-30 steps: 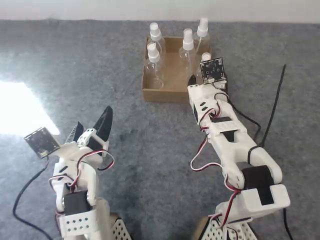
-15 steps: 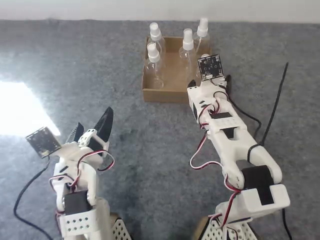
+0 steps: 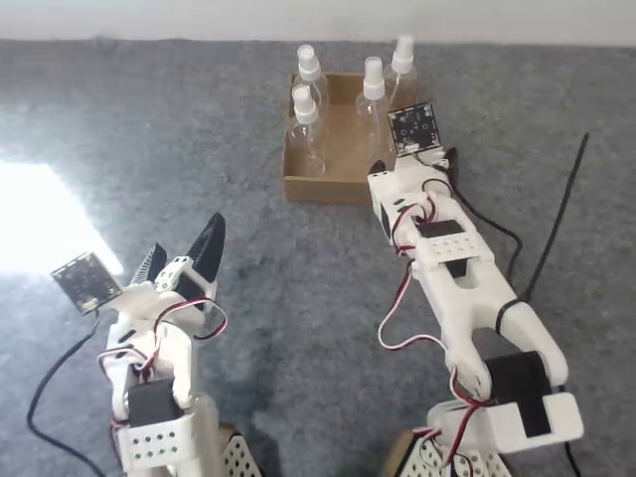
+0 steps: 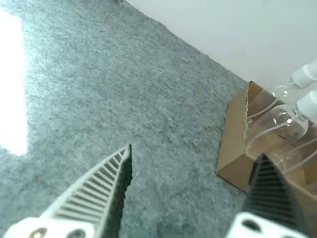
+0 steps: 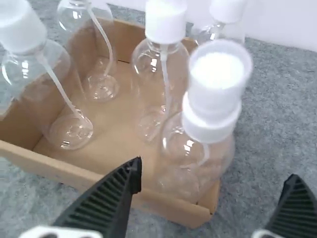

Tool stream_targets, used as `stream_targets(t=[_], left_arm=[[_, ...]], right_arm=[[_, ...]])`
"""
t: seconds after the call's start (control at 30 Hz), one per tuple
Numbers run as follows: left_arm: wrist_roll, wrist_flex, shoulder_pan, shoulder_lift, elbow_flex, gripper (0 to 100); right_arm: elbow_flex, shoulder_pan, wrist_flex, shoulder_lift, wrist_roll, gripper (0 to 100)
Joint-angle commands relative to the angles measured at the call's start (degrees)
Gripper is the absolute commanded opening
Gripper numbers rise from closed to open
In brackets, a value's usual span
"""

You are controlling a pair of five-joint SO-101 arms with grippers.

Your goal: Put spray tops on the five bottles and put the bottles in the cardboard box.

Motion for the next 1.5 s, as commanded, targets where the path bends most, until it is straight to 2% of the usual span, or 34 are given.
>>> stream_targets(t=[0.0, 0.33, 0.4, 0.63, 1.07, 1.2, 1.47], left_arm=[[-0.5, -1.7, 0.0, -1.1, -0.5, 35], [-0.5, -1.7, 0.0, -1.1, -0.5, 35], [-0.5, -1.7, 0.0, -1.1, -0.5, 35], [-0.5, -1.7, 0.0, -1.1, -0.5, 35], [-0.5, -1.7, 0.0, -1.1, -0.5, 35], [-0.5, -1.7, 0.0, -1.1, -0.5, 35], [-1.3, -4.2, -0.1, -1.1, -0.1, 20]], right_arm=[[-1.8, -0.5, 0.7, -4.5, -0.1, 39.1], [-1.2, 0.0, 13.5, -11.7, -0.1, 38.8], [-1.2, 0.0, 16.4, -13.7, -0.1, 35.9], [-1.2, 0.0, 22.3, -18.5, -0.1, 15.1], [-1.1, -0.4, 30.4, -28.0, 0.3, 0.9], [-1.1, -0.5, 33.0, -31.7, 0.3, 0.6], [-1.1, -0.5, 38.6, -40.1, 0.3, 0.6]])
